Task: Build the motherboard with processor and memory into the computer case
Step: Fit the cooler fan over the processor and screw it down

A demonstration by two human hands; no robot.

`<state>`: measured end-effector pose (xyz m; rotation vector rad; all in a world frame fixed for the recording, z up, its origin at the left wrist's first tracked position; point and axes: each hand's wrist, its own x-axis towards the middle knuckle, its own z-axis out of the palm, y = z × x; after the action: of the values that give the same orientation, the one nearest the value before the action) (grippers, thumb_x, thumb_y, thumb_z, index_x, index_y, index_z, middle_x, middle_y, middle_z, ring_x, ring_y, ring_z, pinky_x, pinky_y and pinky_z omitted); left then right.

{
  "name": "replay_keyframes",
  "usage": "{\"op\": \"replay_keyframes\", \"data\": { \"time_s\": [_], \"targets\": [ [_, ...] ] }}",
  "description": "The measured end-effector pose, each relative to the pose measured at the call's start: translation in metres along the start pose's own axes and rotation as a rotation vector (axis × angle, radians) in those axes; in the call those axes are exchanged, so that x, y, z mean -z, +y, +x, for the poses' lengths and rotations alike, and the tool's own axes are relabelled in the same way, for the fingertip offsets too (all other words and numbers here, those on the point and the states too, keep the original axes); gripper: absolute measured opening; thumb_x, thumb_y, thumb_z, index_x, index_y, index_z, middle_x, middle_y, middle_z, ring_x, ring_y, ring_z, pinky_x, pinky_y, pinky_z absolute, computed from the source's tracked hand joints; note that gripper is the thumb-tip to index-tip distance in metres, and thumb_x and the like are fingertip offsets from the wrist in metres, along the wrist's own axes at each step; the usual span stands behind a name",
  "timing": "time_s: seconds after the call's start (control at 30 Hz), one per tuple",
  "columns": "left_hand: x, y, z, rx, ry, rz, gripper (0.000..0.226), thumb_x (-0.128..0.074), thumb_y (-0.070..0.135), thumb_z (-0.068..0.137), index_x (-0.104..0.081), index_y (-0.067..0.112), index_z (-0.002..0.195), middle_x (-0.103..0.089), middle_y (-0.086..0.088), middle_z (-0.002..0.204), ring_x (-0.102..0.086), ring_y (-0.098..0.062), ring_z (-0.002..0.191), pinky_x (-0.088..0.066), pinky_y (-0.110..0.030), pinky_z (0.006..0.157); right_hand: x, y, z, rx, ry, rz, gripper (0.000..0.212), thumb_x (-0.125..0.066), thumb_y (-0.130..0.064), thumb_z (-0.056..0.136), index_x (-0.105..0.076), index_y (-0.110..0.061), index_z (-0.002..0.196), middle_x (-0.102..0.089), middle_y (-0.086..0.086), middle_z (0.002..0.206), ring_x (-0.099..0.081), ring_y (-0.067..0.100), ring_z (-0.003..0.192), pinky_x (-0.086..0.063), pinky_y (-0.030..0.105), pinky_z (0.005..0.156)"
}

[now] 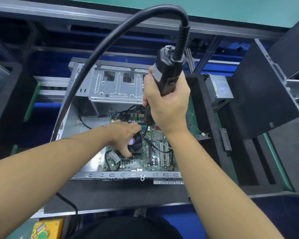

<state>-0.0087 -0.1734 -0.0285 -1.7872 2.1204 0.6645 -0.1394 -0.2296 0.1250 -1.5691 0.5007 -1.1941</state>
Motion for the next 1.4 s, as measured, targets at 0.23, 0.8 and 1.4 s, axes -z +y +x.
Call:
{"op": "replay_keyframes", "data": {
  "time_s": [0.23, 0.8, 1.4],
  "targets": [
    [-0.004, -0.002, 0.000, 0.000, 0.012, 0.000, 0.082, -0.074, 0.066, 0.058, -0.034, 0.021, 0.114, -0.034, 0.007, 0.095, -0.048, -0.019, 0.086, -0.037, -0.037, 0.078, 0.014, 0.007, 0.020, -0.075, 0.032, 0.063, 0.016, -0.062, -0.023, 0.085, -0.053, -0.012, 0.092, -0.053, 0.009, 0.061, -0.052, 0.027, 0.044, -0.045, 0.032, 0.050],
    [-0.007, -0.003, 0.000, -0.005, 0.033, -0.013, 0.082, -0.063, 0.073, 0.052, -0.028, 0.026, 0.110, -0.035, 0.007, 0.094, -0.045, -0.017, 0.086, -0.031, -0.035, 0.079, 0.004, 0.004, -0.005, -0.003, 0.023, 0.045, 0.013, -0.064, -0.022, 0.087, -0.052, -0.018, 0.087, -0.047, 0.026, 0.067, -0.046, 0.040, 0.050, -0.042, 0.049, 0.045],
    [-0.007, -0.002, -0.002, 0.007, 0.074, 0.002, 0.078, -0.065, 0.069, 0.050, -0.033, 0.023, 0.104, -0.038, 0.007, 0.092, -0.048, -0.019, 0.083, -0.027, -0.034, 0.071, -0.003, 0.004, -0.001, -0.041, -0.031, 0.012, 0.013, -0.067, -0.025, 0.085, -0.054, -0.029, 0.084, -0.051, 0.016, 0.068, -0.048, 0.043, 0.056, -0.045, 0.052, 0.050]
  ]
}}
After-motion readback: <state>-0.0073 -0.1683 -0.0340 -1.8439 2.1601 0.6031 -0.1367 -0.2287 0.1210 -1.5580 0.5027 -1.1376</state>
